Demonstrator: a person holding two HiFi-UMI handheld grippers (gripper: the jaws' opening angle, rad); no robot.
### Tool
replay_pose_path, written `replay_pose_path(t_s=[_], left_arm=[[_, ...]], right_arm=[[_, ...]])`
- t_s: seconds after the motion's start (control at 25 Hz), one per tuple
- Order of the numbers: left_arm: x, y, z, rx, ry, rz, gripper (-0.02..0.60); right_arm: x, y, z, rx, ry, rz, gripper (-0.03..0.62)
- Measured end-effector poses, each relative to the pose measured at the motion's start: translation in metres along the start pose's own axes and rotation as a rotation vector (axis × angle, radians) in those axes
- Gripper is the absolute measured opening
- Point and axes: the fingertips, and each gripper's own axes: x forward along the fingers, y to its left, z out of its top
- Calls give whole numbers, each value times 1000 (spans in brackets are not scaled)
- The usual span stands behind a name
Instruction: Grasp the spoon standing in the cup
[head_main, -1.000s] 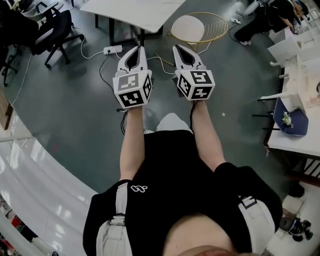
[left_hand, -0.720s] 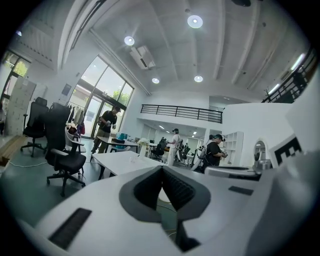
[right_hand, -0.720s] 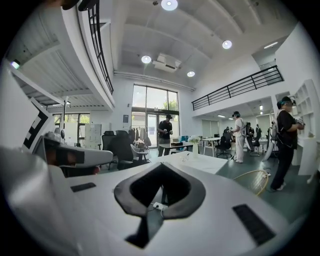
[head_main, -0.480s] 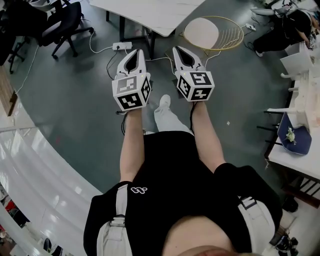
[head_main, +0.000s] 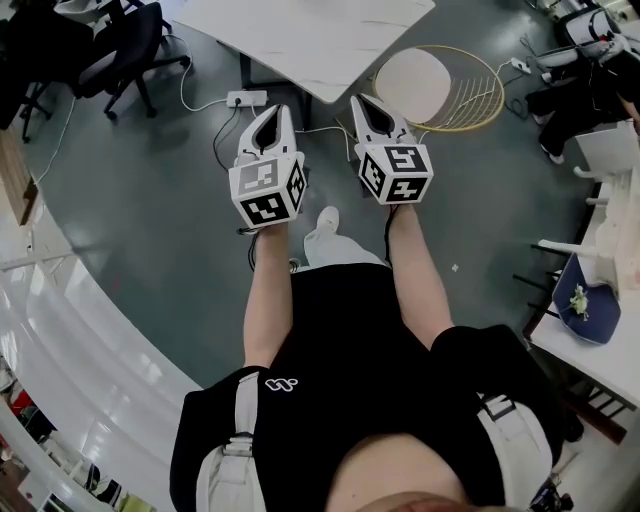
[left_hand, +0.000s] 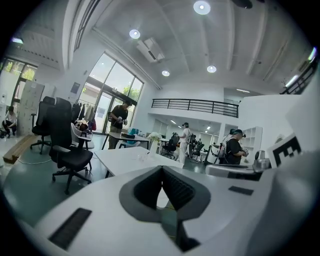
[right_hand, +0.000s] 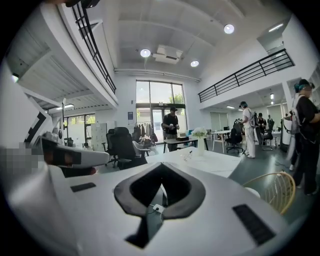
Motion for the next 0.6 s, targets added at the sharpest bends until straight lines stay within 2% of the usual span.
replay_pose_path(t_s=[0.2,0.36,0.6], left_arm=[[52,-18,9,18,2,11,12],[84,-38,9,76,47,-6,12],[117,-54,17,123,82,-42,12]], right_arm=[[29,-40,11,5,-22,38,8],[40,-73,16,92,-51,18,8],[45,-90,13,163,-75,11,8]])
